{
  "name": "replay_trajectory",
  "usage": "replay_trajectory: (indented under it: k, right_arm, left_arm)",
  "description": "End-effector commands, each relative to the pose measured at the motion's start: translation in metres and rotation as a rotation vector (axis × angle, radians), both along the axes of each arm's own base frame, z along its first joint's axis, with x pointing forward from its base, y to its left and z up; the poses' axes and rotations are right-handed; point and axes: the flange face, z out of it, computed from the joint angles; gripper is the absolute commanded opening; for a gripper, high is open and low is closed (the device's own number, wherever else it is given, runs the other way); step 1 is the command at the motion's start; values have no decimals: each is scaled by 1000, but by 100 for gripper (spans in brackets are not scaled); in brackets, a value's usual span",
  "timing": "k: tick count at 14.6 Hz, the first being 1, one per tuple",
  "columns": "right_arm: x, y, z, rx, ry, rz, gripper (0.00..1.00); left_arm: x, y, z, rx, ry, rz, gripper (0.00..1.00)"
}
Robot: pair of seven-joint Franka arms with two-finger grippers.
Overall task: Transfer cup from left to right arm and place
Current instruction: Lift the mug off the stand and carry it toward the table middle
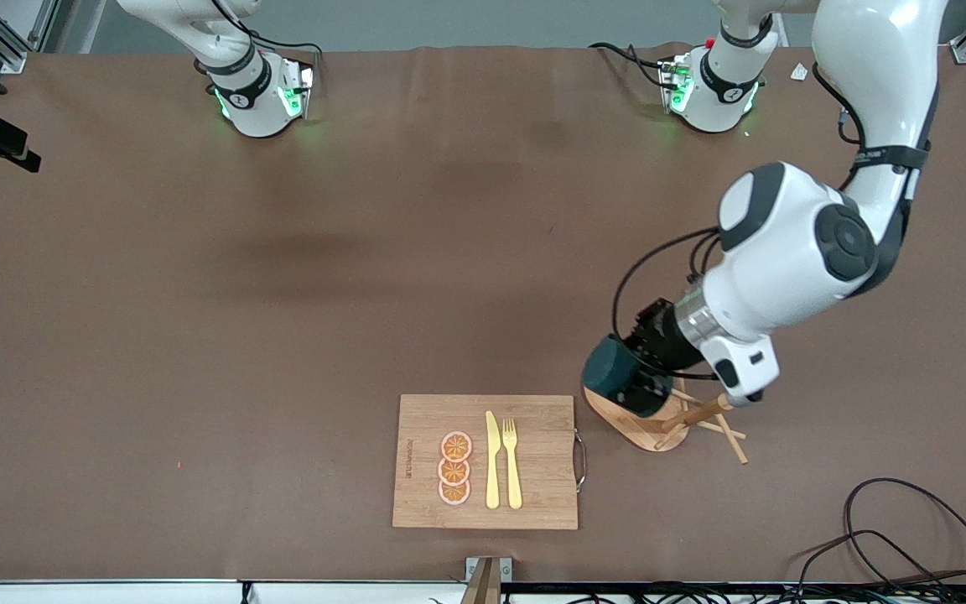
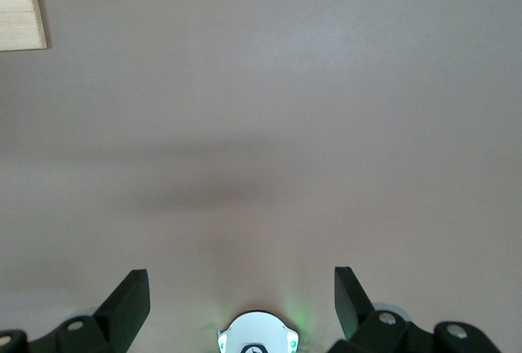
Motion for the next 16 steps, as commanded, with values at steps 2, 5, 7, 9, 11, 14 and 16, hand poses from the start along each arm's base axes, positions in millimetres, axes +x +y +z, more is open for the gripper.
replay_trajectory:
  k: [2,5,7,9,11,14,16]
  right_arm:
    - [-2,0,1,-1,3,-5,100]
    - [-2,0,1,-1,3,-5,100]
    - [-2,0,2,-1,0,-4,100]
    - [-2,0,3,-2,-4,-5,100]
    - [0,0,2,-4,-7,-4,100]
    - [1,0,1,-10,-2,-3,100]
    - [2,-3,-1,-1,-3,-10,100]
  left_arm:
    - [-52,-82,11,143,-81,-93,43]
    - [-102,-155,3,287,-201,-205,43]
    - [-135,-195,-8,355,-270,-263,43]
    - [-176,-238,-21,417,-347,-315,43]
    - [-215,-271,-42,511,-473,-381,41]
    - [-267,-307,-86,627,-659,-456,38]
    - [-299,-323,-121,717,-732,-510,38]
